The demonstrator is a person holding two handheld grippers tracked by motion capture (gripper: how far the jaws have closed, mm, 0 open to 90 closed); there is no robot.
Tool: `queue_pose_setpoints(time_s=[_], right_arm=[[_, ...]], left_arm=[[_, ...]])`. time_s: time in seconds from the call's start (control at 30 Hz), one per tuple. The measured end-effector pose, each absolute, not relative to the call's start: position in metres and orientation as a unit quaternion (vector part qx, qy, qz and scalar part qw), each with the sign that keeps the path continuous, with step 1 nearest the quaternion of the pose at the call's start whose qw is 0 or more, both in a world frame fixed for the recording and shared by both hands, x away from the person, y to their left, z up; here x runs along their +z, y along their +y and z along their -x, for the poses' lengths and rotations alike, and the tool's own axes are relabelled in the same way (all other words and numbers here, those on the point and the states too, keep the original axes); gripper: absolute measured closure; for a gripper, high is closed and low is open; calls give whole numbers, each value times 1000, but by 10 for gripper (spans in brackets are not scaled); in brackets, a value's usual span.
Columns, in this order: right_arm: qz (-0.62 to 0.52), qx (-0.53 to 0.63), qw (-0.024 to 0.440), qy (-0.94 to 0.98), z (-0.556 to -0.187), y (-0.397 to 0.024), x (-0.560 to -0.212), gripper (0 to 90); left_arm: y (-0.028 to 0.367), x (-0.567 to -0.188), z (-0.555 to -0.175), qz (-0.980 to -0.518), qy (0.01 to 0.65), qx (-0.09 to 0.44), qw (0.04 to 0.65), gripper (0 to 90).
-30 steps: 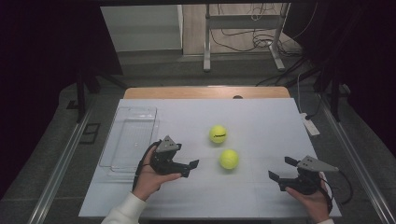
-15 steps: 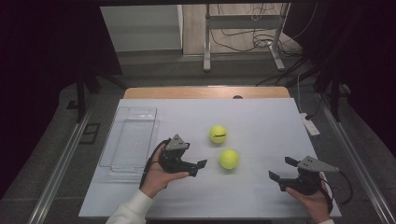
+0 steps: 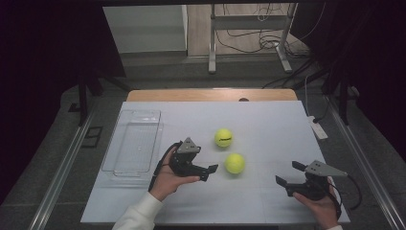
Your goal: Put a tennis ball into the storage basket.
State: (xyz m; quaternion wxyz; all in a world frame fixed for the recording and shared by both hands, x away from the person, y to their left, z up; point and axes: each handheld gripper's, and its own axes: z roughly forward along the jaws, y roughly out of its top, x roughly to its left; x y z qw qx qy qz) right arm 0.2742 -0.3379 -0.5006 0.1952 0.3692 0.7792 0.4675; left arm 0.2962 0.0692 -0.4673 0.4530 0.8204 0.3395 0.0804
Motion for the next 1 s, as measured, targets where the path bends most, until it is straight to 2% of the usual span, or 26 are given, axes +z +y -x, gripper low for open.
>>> queue_pose_setpoints(time_s=[1.0], right_arm=[[-373, 467, 195, 777, -274, -340, -501, 107]], left_arm=[[42, -472, -308, -834, 317, 64, 447, 93]])
